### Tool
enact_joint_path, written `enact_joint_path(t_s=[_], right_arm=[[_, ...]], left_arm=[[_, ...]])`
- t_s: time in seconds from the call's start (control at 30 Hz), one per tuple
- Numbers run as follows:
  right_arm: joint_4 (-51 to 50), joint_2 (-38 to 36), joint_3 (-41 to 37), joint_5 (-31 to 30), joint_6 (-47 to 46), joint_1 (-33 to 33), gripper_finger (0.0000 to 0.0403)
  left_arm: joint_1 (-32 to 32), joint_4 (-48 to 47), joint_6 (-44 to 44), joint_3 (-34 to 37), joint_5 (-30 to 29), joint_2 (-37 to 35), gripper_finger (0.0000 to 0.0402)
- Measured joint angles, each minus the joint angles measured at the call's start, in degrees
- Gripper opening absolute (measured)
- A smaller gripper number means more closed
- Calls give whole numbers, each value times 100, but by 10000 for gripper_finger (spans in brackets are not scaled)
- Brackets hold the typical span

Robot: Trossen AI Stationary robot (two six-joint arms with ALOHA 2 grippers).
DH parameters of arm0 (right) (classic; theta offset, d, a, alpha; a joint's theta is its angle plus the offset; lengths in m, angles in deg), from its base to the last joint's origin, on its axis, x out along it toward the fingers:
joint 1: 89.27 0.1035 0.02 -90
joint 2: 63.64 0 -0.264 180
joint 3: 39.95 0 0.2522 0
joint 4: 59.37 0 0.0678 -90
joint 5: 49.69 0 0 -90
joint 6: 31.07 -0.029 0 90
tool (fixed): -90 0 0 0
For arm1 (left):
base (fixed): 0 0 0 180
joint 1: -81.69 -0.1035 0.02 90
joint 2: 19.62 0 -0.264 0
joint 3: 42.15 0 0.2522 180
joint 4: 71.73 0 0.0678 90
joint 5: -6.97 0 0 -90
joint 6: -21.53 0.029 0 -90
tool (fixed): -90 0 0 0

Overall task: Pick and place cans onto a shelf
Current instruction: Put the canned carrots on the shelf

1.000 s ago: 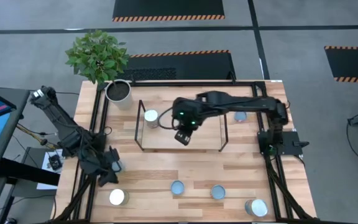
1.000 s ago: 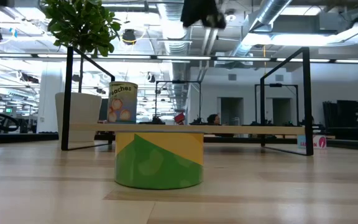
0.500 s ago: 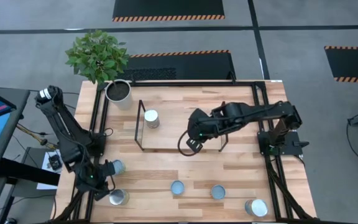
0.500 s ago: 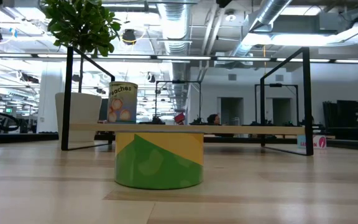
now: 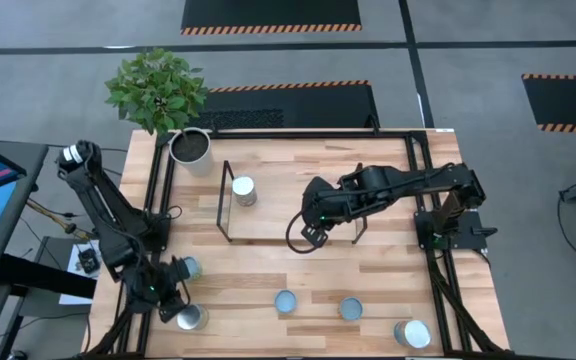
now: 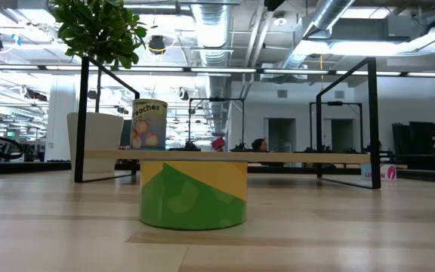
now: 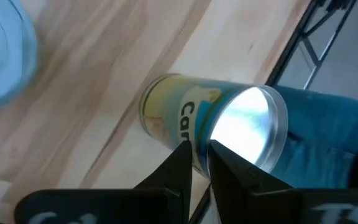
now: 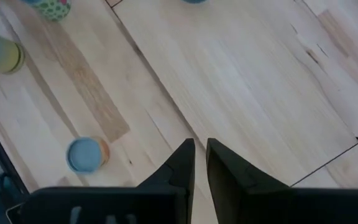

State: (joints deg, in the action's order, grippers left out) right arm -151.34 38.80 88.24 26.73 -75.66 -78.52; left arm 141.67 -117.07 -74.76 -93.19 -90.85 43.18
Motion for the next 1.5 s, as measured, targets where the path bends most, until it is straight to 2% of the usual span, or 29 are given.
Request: enact_joint_path(t_s=[0.3,0.4,0.47,0.63,0.87,1.07,1.2,1.3,1.5], right_arm=[[-302,2,-2,0,143,-81,65],[-307,2,-2,-2,163,-81,65],[-341,2,-2,-2,176,-81,65],[-540,2,-2,-61,172,-45,65],[-826,-2,-2,-204,154,57,65],[-1200,-7,-2,-450,-23,127,65],[-1189,-152,-9,-574,-116,264,65],[-1182,-290,-12,-901,-295,445,65],[-1187,-601,-33,-1222,-835,838,65]], left_arm=[[-17,549,188,-13,-35,319,38],[-101,560,355,-11,10,317,24],[-197,573,496,-11,102,314,8],[-634,560,1133,-52,476,306,2],[-1645,-355,2710,-868,850,282,0],[-2979,-1452,4501,-1962,1085,331,0],[-4028,-2305,5972,-2772,1247,701,0],[-4809,-2893,7078,-3317,1354,1134,0],[-5958,-3281,8964,-4333,1713,2070,0]])
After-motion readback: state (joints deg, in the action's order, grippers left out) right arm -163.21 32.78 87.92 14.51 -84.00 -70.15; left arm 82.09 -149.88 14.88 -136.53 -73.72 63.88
